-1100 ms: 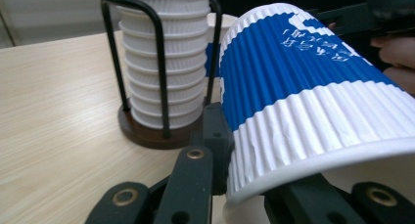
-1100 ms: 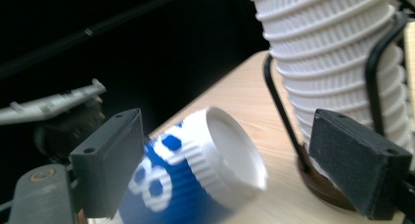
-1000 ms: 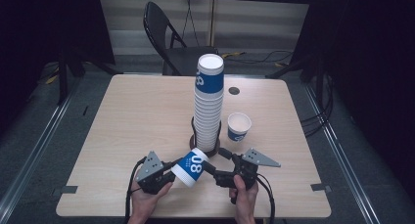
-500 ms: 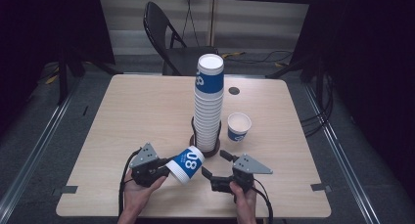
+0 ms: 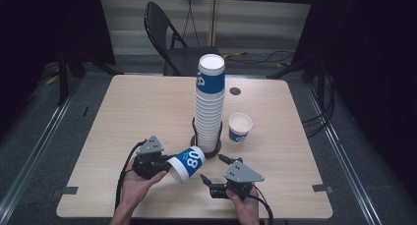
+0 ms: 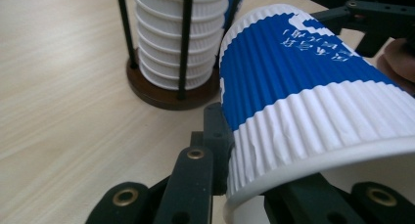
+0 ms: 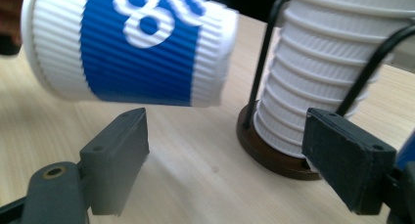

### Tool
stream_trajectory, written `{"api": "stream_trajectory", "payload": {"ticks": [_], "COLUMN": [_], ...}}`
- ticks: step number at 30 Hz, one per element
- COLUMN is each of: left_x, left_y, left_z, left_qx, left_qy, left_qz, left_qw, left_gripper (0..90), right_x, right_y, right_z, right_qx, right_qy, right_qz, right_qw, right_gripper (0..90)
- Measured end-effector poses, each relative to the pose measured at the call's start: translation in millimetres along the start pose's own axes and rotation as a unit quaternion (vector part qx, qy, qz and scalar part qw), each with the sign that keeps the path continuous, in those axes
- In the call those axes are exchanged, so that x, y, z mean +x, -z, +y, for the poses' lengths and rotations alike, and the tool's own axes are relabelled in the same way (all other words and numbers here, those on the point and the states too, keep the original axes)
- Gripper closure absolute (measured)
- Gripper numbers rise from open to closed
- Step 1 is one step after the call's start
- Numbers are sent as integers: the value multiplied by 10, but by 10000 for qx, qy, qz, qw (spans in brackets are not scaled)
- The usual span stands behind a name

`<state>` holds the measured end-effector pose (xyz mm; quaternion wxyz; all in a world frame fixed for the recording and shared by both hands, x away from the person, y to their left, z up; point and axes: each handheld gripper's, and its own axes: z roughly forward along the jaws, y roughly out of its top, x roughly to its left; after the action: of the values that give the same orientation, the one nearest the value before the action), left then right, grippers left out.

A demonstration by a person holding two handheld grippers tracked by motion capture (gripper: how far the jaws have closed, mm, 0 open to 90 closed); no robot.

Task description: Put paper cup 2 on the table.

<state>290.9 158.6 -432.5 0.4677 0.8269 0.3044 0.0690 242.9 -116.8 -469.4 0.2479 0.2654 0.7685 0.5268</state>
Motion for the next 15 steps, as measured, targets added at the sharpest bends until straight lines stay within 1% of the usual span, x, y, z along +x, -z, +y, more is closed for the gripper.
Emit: {"api": "stream_trajectory", "payload": {"ticks": [1,2,3,4,5,6,7,8,9,10,11,12,13,14,15], "left_x": [0,9,22,43,43,42,43,41,44,47,45,47,43,33,33], "left_y": [0,-2,-5,-8,-8,-14,-18,-24,-27,-35,-44,-53,-67,-98,-98], "left_z": [0,14,26,55,55,68,84,98,111,125,138,151,167,198,198], "left_qx": [0,25,61,180,180,231,307,348,385,431,468,530,619,780,780], "left_qy": [0,36,73,81,81,92,70,45,77,63,75,97,73,48,48], "left_qz": [0,-22,-73,-123,-123,-139,-141,-114,-143,-169,-163,-201,-197,-245,-245], "left_qw": [10000,10000,9999,9997,9997,9996,9994,9993,9991,9989,9987,9983,9979,9966,9966], "left_gripper": [844,844,844,844,845,845,845,845,845,845,845,845,844,844,844], "right_x": [0,10,13,26,26,32,36,44,52,60,65,70,79,109,109], "right_y": [0,-2,-1,4,4,8,15,17,14,8,2,-6,-14,-33,-33], "right_z": [0,5,8,18,18,23,26,31,38,42,43,43,44,46,46], "right_qx": [0,59,65,36,36,74,63,21,51,97,97,113,167,256,256], "right_qy": [0,34,4,33,33,132,194,228,321,420,523,604,677,880,880], "right_qz": [0,41,194,196,196,209,319,348,274,248,264,252,260,221,221], "right_qw": [10000,10000,9998,9998,9998,9997,9993,9991,9991,9988,9982,9978,9972,9955,9955], "right_gripper": [174,174,170,169,169,167,147,138,138,137,135,135,135,135,135]}}
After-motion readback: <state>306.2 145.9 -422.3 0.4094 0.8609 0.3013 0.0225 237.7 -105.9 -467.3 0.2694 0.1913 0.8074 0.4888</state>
